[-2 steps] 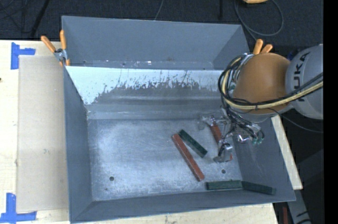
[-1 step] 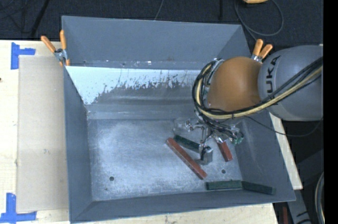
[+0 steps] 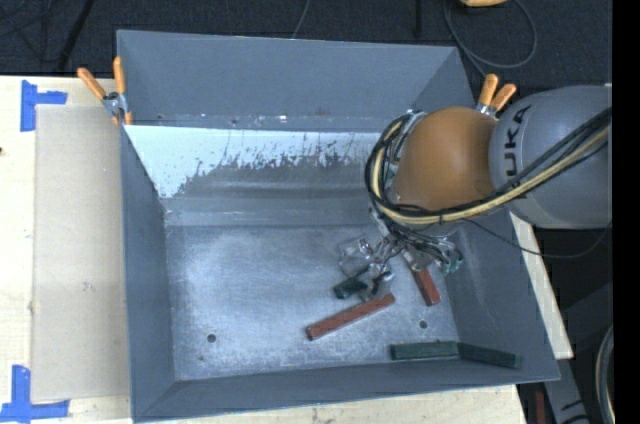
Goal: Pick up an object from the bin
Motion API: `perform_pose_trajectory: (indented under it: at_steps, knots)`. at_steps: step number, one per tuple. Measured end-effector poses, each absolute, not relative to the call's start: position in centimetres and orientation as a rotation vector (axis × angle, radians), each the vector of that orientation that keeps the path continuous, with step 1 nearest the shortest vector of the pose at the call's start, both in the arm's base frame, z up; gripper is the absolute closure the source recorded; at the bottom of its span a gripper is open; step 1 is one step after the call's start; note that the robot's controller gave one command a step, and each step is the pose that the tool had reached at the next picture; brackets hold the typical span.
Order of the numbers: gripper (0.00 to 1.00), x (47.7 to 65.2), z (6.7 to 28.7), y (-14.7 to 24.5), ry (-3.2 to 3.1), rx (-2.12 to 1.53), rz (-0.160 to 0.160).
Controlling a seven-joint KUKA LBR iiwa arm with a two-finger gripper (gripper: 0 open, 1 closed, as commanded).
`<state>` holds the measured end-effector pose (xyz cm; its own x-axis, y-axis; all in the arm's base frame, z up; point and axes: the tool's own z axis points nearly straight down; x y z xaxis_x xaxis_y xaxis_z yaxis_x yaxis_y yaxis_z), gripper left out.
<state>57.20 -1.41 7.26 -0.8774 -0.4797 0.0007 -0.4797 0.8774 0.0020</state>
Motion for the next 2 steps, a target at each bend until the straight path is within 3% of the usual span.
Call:
perform_pose_trajectory:
  at_steps: [1, 2]
  knots:
    - [1.00, 57.3, 19.6, -1.1, -3.048, 0.799, 0.003]
    - [1.00, 58.3, 24.1, 2.9, -2.800, 1.441, 0.000]
